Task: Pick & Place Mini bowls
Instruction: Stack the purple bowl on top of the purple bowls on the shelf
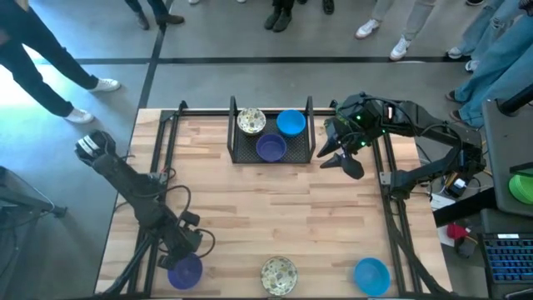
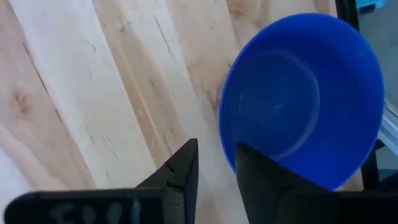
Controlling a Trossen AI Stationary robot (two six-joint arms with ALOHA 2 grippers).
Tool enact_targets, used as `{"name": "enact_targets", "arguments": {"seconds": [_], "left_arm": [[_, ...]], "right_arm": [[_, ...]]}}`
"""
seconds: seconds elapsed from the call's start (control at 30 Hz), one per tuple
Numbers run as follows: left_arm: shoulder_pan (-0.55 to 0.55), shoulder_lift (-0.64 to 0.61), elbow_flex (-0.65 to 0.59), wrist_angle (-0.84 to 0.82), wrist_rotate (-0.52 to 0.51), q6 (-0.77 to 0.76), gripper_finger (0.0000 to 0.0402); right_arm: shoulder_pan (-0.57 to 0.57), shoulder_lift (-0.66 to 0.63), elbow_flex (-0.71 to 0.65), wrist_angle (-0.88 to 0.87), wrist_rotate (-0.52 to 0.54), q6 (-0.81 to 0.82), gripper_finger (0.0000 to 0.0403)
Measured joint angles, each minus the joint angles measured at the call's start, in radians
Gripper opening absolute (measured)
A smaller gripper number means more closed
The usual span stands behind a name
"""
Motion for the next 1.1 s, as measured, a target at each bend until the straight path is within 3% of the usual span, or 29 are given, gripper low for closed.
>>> {"name": "enact_targets", "arguments": {"seconds": [0.97,1.1], "left_arm": [[-0.002,0.001,-0.124,0.239,0.002,-0.133,0.0096],[-0.002,0.001,-0.124,0.239,0.002,-0.122,0.0075]], "right_arm": [[0.0,0.0,0.0,-0.001,0.0,-0.008,0.0178],[0.0,0.0,0.0,-0.001,0.0,-0.008,0.0178]]}}
